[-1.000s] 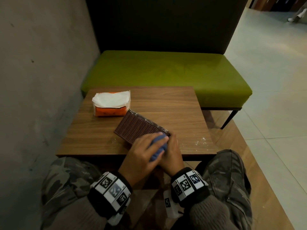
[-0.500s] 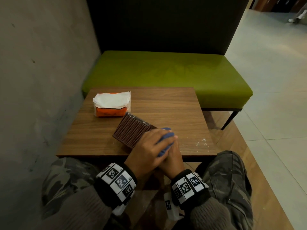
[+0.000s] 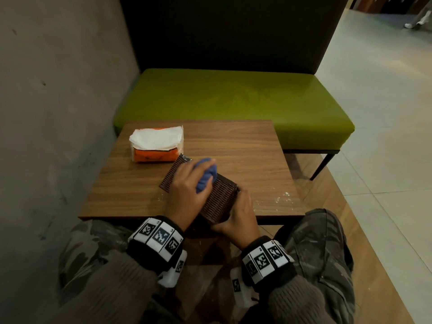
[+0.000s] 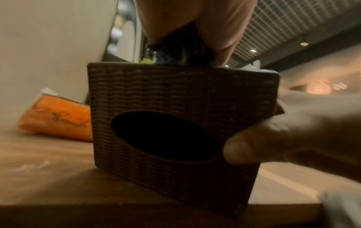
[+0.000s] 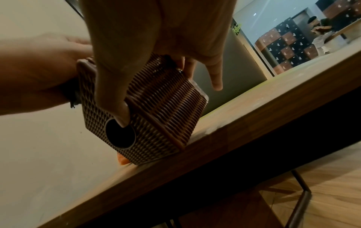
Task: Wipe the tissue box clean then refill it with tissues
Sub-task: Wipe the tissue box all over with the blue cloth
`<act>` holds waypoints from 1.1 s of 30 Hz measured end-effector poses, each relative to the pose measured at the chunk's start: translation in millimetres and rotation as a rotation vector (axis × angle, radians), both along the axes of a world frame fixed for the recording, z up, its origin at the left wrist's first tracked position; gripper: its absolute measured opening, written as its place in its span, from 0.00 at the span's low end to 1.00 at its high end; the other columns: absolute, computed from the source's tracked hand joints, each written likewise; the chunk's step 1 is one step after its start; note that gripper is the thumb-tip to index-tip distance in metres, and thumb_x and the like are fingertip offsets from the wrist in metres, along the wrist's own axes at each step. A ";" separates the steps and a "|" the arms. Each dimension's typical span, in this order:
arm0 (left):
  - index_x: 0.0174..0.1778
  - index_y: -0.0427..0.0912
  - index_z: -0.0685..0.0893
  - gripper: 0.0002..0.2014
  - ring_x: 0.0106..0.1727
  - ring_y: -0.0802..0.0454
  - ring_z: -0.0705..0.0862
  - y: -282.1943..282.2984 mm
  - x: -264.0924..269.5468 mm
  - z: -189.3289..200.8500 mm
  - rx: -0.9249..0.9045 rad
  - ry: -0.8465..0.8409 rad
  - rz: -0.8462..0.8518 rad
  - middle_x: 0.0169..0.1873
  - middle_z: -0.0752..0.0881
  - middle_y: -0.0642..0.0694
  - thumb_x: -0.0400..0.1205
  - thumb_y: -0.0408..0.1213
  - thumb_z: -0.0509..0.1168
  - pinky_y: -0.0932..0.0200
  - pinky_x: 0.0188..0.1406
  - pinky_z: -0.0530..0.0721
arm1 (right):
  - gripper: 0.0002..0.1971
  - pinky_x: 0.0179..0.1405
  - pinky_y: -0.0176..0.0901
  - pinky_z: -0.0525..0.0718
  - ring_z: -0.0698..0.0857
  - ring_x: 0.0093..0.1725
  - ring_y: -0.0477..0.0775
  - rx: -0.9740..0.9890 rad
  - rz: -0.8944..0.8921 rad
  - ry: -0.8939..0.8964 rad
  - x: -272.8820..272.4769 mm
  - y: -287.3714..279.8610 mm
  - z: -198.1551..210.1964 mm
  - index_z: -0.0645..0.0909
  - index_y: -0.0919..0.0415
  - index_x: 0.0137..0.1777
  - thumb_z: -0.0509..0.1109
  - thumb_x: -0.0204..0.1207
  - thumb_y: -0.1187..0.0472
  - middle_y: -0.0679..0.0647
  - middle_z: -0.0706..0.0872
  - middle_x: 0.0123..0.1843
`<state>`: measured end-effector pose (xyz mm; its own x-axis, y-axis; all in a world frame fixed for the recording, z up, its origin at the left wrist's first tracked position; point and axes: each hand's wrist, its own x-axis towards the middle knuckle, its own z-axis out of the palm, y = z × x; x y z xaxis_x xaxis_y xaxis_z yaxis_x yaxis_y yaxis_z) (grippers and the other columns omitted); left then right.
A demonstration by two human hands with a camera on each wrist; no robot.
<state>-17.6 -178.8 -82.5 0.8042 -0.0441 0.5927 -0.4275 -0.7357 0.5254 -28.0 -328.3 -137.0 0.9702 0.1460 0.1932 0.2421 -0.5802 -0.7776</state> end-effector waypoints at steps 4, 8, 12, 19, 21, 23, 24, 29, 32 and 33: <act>0.67 0.46 0.79 0.22 0.64 0.49 0.78 -8.5 -14.9 -5.4 0.111 -0.012 -0.147 0.62 0.81 0.44 0.76 0.35 0.67 0.51 0.65 0.77 | 0.53 0.66 0.54 0.78 0.71 0.66 0.46 0.006 0.007 -0.010 -0.8 -1.3 -2.1 0.61 0.61 0.74 0.82 0.49 0.48 0.48 0.69 0.65; 0.68 0.47 0.78 0.22 0.63 0.50 0.78 6.7 -4.8 -3.0 0.120 0.007 -0.106 0.61 0.82 0.45 0.77 0.37 0.65 0.50 0.63 0.78 | 0.53 0.66 0.55 0.78 0.71 0.67 0.49 0.001 0.012 -0.017 -0.2 -1.4 -1.1 0.60 0.61 0.74 0.83 0.49 0.50 0.49 0.69 0.66; 0.67 0.45 0.80 0.22 0.63 0.51 0.78 7.8 -5.9 0.5 0.009 0.031 0.020 0.62 0.82 0.45 0.76 0.33 0.68 0.56 0.64 0.77 | 0.53 0.65 0.55 0.79 0.71 0.65 0.49 -0.021 0.009 -0.025 -1.3 -0.8 0.0 0.60 0.60 0.73 0.82 0.49 0.47 0.53 0.71 0.66; 0.67 0.44 0.79 0.21 0.65 0.54 0.77 28.2 -4.0 -3.5 -0.076 0.052 0.061 0.63 0.81 0.45 0.77 0.34 0.67 0.54 0.64 0.77 | 0.54 0.70 0.57 0.75 0.70 0.68 0.50 -0.050 0.013 -0.015 0.5 -1.2 3.1 0.61 0.64 0.75 0.83 0.49 0.49 0.56 0.71 0.68; 0.68 0.46 0.78 0.21 0.65 0.53 0.76 20.7 -15.3 -5.8 0.014 0.039 -0.038 0.64 0.81 0.46 0.77 0.37 0.65 0.56 0.65 0.76 | 0.54 0.68 0.57 0.76 0.71 0.68 0.53 -0.046 0.008 -0.028 1.1 -1.7 0.6 0.61 0.63 0.75 0.82 0.49 0.47 0.57 0.72 0.68; 0.69 0.48 0.77 0.23 0.65 0.52 0.77 15.0 -32.9 -13.3 0.173 0.014 -0.219 0.64 0.81 0.46 0.76 0.38 0.67 0.55 0.66 0.75 | 0.55 0.69 0.57 0.76 0.71 0.69 0.51 -0.058 0.004 -0.019 2.3 -4.1 -1.4 0.62 0.65 0.75 0.85 0.49 0.50 0.58 0.72 0.69; 0.69 0.48 0.77 0.23 0.65 0.52 0.77 18.7 -35.7 -16.0 0.210 0.010 -0.273 0.64 0.81 0.46 0.76 0.37 0.67 0.55 0.66 0.75 | 0.54 0.70 0.57 0.75 0.71 0.69 0.52 -0.068 0.007 -0.024 3.3 -5.2 -2.0 0.63 0.66 0.75 0.85 0.49 0.51 0.58 0.72 0.69; 0.67 0.44 0.79 0.20 0.65 0.53 0.78 30.8 -27.1 -20.2 -0.121 0.036 -0.003 0.63 0.81 0.46 0.78 0.37 0.64 0.55 0.65 0.78 | 0.56 0.74 0.52 0.71 0.69 0.72 0.54 -0.064 -0.014 -0.007 4.6 -2.7 1.7 0.60 0.64 0.76 0.87 0.49 0.56 0.56 0.71 0.71; 0.68 0.46 0.78 0.21 0.67 0.50 0.77 6.3 -45.5 -25.5 0.076 -0.020 -0.142 0.64 0.80 0.45 0.77 0.37 0.66 0.59 0.69 0.73 | 0.54 0.74 0.55 0.72 0.71 0.72 0.57 -0.076 -0.006 -0.029 3.2 -1.2 1.2 0.61 0.67 0.77 0.86 0.54 0.54 0.60 0.72 0.71; 0.68 0.47 0.77 0.21 0.67 0.49 0.77 0.7 -50.5 -26.8 0.155 -0.043 -0.234 0.65 0.80 0.44 0.77 0.37 0.67 0.58 0.69 0.72 | 0.52 0.73 0.56 0.72 0.72 0.71 0.58 -0.071 -0.006 -0.034 3.1 -1.6 1.1 0.61 0.68 0.77 0.85 0.57 0.54 0.61 0.72 0.71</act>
<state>-68.1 -178.1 -109.3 0.7360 -0.3186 0.5973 -0.6144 -0.6848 0.3918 -24.9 -329.8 -135.9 0.9641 0.1549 0.2157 0.2644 -0.6348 -0.7261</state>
